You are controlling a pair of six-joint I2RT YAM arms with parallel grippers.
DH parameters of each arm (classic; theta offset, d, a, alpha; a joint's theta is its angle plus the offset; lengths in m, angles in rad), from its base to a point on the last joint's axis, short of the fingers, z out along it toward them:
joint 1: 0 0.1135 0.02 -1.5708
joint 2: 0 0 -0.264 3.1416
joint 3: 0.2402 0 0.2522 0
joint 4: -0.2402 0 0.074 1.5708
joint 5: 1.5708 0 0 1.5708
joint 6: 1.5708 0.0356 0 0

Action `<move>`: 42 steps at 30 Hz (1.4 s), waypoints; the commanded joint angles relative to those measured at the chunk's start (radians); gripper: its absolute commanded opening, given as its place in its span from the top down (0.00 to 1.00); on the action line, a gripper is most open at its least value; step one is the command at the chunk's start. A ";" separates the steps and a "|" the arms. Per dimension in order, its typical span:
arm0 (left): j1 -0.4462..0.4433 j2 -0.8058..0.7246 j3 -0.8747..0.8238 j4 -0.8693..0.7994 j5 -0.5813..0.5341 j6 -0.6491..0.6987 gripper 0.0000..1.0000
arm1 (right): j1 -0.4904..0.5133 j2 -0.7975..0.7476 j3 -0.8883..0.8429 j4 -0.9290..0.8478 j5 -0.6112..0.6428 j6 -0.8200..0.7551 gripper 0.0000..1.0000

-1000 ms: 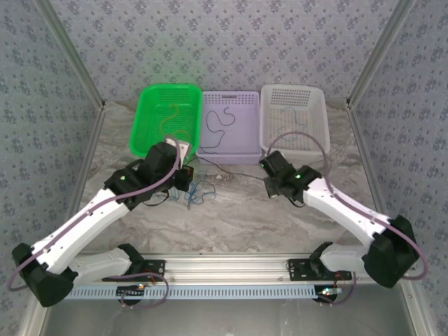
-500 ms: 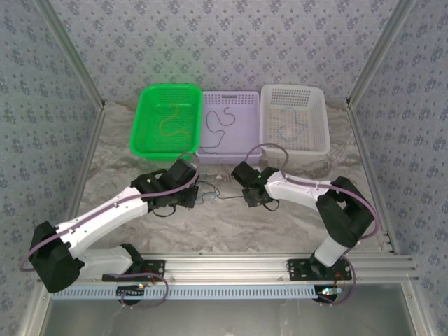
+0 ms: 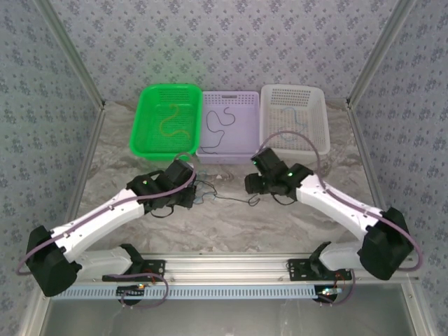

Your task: Untangle the cables

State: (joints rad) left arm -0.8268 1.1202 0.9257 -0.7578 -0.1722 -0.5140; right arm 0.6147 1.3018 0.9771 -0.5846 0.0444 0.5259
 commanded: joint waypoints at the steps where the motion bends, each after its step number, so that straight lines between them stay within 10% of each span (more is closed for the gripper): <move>1: -0.007 -0.029 -0.010 -0.021 0.005 0.006 1.00 | -0.032 0.072 -0.015 -0.008 -0.068 0.092 0.51; 15: -0.028 -0.043 -0.037 0.014 0.002 -0.007 1.00 | 0.066 0.277 -0.044 0.067 -0.096 0.528 0.59; 42: -0.060 -0.049 -0.080 0.061 -0.006 -0.031 1.00 | 0.066 0.334 -0.091 0.077 -0.028 0.689 0.69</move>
State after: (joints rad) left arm -0.8795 1.0863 0.8471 -0.7055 -0.1722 -0.5365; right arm 0.6769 1.6215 0.8955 -0.4961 -0.0116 1.1759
